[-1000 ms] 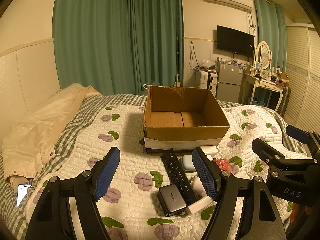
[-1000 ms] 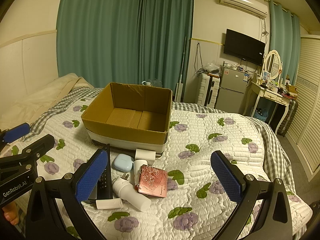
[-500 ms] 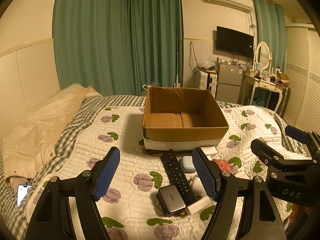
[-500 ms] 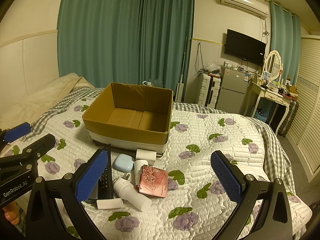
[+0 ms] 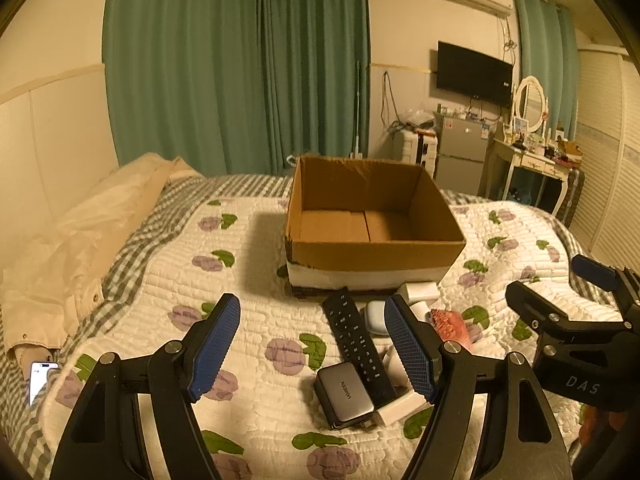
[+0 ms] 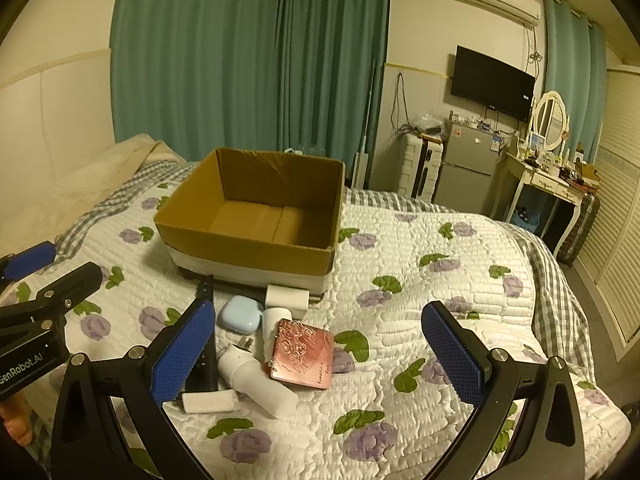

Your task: Organize rigid objects

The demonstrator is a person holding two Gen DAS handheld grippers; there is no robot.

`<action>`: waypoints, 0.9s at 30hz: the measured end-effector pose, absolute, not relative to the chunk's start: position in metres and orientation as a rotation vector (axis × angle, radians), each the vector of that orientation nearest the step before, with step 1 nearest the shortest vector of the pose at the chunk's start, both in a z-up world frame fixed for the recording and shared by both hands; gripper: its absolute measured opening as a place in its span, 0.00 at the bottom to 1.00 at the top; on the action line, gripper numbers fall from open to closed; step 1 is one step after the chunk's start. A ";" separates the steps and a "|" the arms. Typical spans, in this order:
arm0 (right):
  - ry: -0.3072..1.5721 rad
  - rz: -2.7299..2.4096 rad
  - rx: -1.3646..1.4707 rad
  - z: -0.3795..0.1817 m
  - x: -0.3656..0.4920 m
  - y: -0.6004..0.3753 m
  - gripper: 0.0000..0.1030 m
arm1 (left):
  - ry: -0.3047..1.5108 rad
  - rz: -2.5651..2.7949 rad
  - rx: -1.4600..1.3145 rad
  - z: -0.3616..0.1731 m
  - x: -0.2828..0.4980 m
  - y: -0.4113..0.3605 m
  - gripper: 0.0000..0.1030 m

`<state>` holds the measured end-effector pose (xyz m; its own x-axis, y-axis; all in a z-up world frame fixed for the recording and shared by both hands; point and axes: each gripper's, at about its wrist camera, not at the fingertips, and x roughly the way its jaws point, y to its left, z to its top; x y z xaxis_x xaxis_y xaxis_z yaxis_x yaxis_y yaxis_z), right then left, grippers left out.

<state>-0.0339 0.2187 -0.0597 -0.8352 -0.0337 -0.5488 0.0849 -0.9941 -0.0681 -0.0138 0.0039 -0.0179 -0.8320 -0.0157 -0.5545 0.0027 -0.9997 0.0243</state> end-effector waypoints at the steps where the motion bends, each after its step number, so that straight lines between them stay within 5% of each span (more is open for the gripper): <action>1: 0.137 -2.947 0.892 -0.062 -0.036 0.220 1.00 | -0.036 -2.988 0.930 -0.022 -0.018 0.005 0.75; 19: 0.121 -2.894 1.123 -0.115 -0.079 0.235 1.00 | -0.022 -2.830 1.415 -0.128 -0.111 0.044 0.72; 21: 0.128 -2.890 1.135 -0.118 -0.081 0.234 1.00 | -0.020 -2.801 1.460 -0.136 -0.119 0.045 0.64; 22: 0.130 -2.889 1.140 -0.120 -0.082 0.234 1.00 | -0.005 -2.786 1.495 -0.141 -0.122 0.045 0.51; 27: 0.139 -2.882 1.166 -0.126 -0.085 0.232 1.00 | 0.053 -2.820 1.541 -0.147 -0.117 0.041 0.41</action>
<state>-0.0851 0.2322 -0.1256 -0.7189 0.0064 -0.6951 0.0605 -0.9956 -0.0718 -0.1167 0.0414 -0.1467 -0.5385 0.0793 -0.8389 -0.0480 -0.9968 -0.0635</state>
